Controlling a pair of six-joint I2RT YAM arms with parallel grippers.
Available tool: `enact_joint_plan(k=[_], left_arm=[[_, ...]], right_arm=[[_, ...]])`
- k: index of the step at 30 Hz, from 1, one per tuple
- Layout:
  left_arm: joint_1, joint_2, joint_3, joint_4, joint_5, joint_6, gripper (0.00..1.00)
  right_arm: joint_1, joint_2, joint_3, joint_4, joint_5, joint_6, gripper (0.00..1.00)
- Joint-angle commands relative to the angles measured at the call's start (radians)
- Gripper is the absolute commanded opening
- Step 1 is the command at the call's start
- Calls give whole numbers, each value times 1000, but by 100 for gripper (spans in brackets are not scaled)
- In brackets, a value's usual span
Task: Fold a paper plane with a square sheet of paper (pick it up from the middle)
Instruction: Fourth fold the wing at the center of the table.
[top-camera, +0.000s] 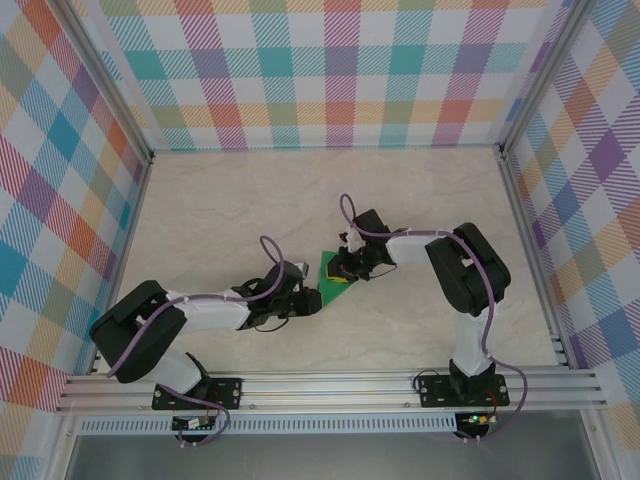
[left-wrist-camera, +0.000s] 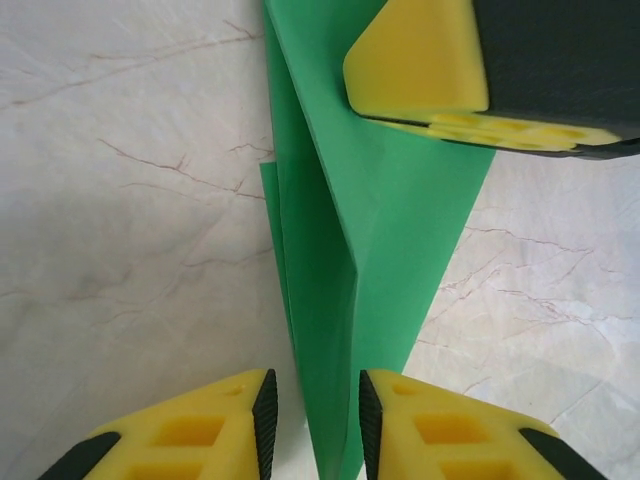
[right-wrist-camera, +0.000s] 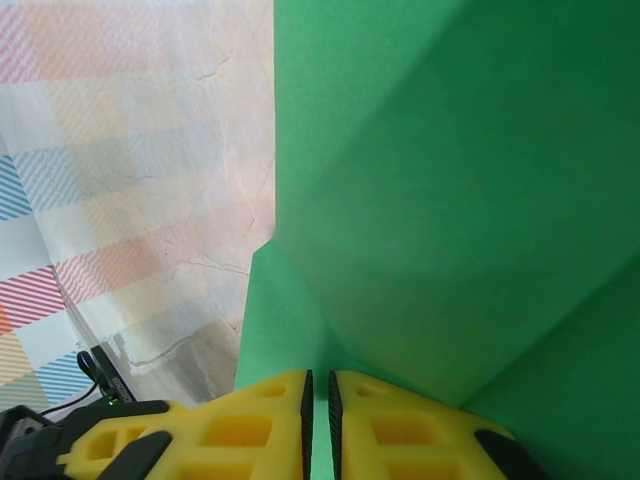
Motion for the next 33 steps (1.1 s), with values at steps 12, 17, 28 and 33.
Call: enact_joint_plan(k=[12, 17, 28, 33], left_arm=[[55, -14, 53, -49, -22, -54, 32], [65, 42, 64, 20, 18, -74, 34], [69, 133, 88, 92, 44, -107, 32], [71, 91, 79, 53, -18, -128, 31]], right_arm=[[7, 14, -8, -8, 32, -15, 15], [7, 12, -12, -10, 33, -16, 15], [7, 9, -17, -13, 32, -20, 15], [7, 6, -21, -14, 36, -19, 15]])
